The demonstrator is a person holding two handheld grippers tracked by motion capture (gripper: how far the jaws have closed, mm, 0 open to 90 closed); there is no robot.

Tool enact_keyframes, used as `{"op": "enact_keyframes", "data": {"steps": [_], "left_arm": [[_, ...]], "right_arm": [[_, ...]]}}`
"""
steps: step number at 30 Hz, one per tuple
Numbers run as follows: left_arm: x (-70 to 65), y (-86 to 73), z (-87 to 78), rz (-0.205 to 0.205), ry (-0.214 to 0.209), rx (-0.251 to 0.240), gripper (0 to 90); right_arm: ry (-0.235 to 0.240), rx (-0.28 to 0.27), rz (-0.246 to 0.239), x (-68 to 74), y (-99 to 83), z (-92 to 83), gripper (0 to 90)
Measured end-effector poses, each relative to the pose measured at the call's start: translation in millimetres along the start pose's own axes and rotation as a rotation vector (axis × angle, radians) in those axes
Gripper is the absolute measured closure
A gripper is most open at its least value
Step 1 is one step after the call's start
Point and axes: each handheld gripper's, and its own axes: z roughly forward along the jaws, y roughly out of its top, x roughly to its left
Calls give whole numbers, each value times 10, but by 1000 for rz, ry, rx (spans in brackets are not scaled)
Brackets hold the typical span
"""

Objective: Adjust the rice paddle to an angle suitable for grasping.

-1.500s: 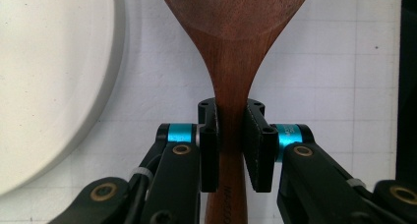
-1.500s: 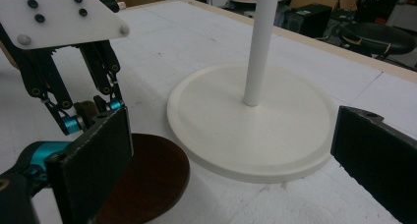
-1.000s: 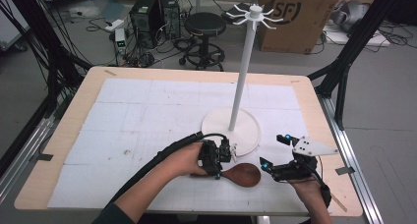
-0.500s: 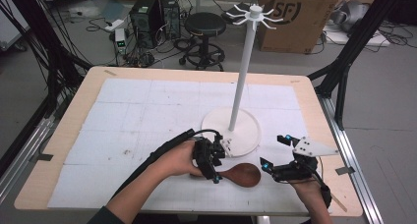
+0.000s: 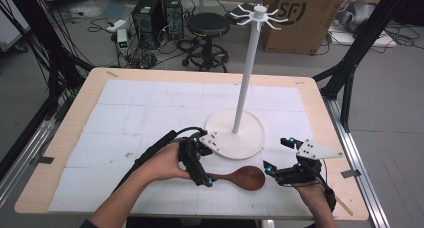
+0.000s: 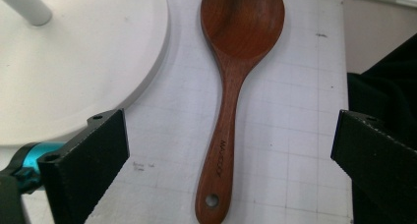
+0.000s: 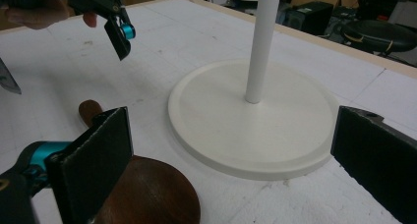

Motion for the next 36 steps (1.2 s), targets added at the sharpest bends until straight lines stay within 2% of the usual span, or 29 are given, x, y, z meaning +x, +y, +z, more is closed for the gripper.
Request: {"op": "enact_keyframes", "data": {"steps": [9,11,15,24,34,36], "left_arm": [[-8,-212,-355,-30,63,-121,16],[-7,-273,-443,-58,78,-148,16],[7,-408,-604,-80,102,-185,16],[-56,-780,-886,-153,158,-291,17],[-158,-1226,-1210,-214,256,-437,17],[-179,-1297,-1259,-218,272,-452,17]], "right_arm": [[1,3,-5,0,-4,5,10],[1,6,0,-1,-3,7,10],[3,7,0,7,-1,15,10],[23,3,4,28,5,37,10],[35,9,3,67,10,63,10],[34,12,-1,67,-1,66,10]]}}
